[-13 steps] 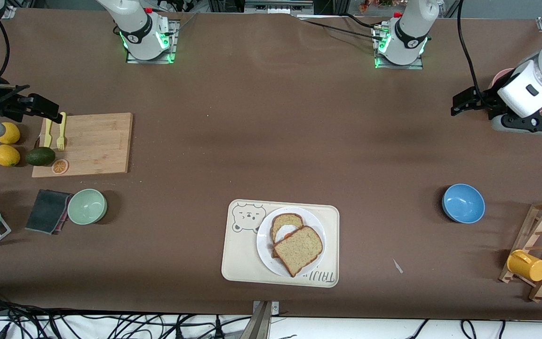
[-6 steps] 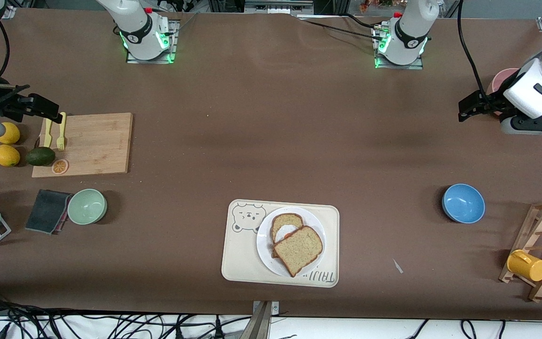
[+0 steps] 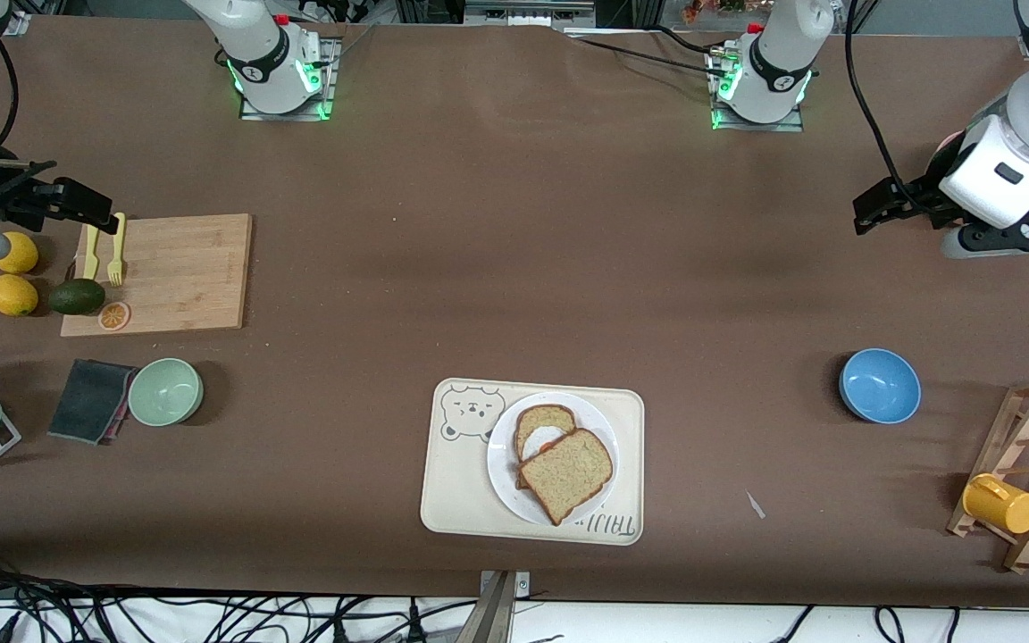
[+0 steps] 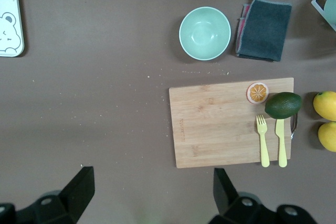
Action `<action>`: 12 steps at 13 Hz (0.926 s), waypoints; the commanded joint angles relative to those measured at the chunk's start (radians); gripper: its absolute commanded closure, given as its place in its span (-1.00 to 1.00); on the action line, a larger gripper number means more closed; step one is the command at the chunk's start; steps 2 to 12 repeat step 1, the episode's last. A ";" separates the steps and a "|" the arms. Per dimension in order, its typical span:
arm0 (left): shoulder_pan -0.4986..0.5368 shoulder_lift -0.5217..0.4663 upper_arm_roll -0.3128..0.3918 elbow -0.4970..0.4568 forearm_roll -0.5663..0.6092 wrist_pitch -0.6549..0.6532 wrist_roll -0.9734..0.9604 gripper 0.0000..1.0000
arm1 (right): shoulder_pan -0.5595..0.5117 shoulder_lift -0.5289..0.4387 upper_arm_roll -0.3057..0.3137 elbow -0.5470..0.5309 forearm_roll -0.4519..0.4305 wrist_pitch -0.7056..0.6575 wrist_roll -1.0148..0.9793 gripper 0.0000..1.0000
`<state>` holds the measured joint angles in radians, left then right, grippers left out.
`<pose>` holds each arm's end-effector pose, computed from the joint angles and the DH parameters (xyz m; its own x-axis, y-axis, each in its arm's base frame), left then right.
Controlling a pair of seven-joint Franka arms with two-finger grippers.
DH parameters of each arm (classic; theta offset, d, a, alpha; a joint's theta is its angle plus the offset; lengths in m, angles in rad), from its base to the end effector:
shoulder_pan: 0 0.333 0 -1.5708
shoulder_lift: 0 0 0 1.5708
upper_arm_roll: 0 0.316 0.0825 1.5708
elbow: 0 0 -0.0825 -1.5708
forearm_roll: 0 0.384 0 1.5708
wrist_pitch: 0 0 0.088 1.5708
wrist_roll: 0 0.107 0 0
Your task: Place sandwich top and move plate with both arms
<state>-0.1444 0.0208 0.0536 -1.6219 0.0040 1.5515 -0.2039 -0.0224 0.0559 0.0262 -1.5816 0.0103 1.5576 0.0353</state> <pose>0.5536 -0.0503 0.5874 0.9896 0.1134 -0.0881 0.1117 -0.9935 -0.0234 0.5678 0.0029 0.5870 0.9963 -0.0313 -0.0802 -0.0321 -0.9994 -0.0089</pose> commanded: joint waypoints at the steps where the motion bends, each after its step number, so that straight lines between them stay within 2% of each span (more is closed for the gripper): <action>1: 0.032 0.016 -0.026 0.033 -0.012 -0.016 -0.006 -1.00 | -0.001 0.005 0.001 0.023 -0.012 -0.019 0.006 -1.00; 12: 0.032 0.016 -0.026 0.033 -0.012 -0.016 -0.006 -1.00 | -0.001 0.005 0.001 0.023 -0.012 -0.019 0.006 -1.00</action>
